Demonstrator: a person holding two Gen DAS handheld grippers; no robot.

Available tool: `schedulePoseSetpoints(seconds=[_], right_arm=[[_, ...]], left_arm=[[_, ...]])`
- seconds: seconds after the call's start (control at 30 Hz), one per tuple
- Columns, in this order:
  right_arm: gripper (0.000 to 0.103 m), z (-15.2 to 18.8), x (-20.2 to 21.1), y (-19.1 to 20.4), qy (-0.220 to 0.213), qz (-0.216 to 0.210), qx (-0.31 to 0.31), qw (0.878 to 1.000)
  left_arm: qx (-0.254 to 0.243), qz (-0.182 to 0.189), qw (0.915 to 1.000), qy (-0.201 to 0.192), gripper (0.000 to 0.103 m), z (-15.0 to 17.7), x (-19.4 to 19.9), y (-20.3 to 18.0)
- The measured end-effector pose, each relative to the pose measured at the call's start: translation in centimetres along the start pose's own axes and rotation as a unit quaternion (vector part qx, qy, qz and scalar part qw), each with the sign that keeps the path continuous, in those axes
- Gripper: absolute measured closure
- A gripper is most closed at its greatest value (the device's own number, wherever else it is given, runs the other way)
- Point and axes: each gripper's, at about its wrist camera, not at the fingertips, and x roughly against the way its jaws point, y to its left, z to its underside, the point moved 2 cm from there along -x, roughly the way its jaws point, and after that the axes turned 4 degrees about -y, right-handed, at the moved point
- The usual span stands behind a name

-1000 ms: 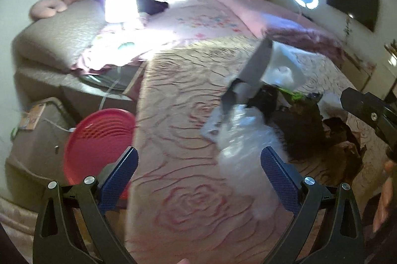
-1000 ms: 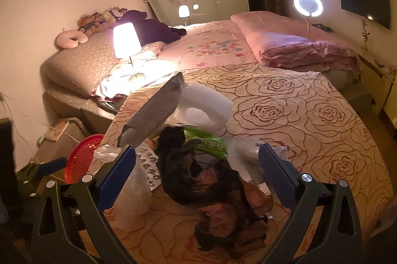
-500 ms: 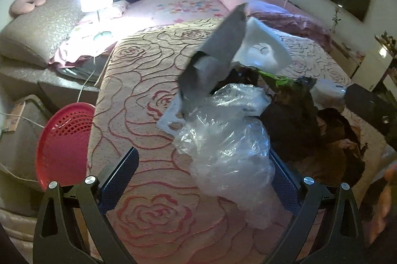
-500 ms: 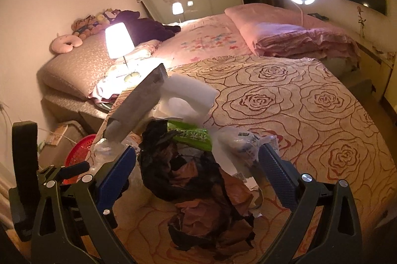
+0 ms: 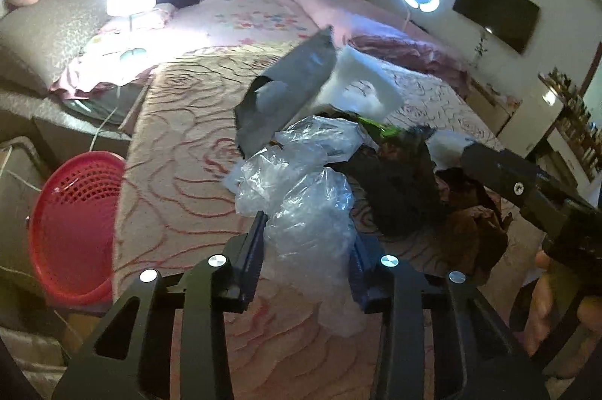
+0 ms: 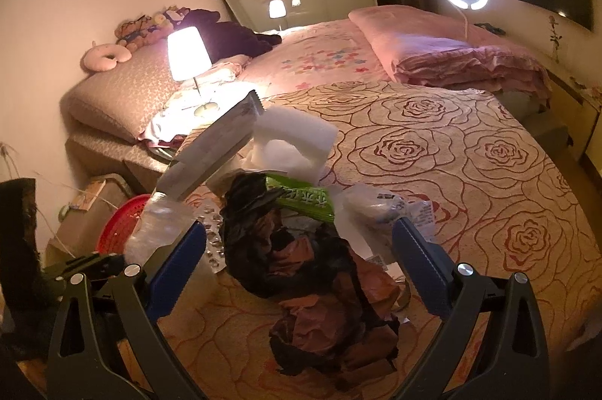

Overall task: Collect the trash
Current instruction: 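Move both tools to the trash pile and grasp the clear plastic bag with the left tool, then grasp the black plastic bag with the right tool while the left tool holds the clear bag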

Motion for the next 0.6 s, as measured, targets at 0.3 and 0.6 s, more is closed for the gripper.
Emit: schedulePoseSetpoints(seconds=[0.3,0.6], right_arm=[[0.007,-0.3,-0.5,2.2,0.005,-0.012,0.019,1.0],[0.007,-1.7,-1.9,5.3,0.014,-0.041,0.034,0.998]], left_arm=[[0.034,-0.031,0.9983,-0.038,0.066,-0.6,3.3,3.5],[0.056,-0.073,0.9943,-0.054,0.066,-0.6,4.6,6.7]])
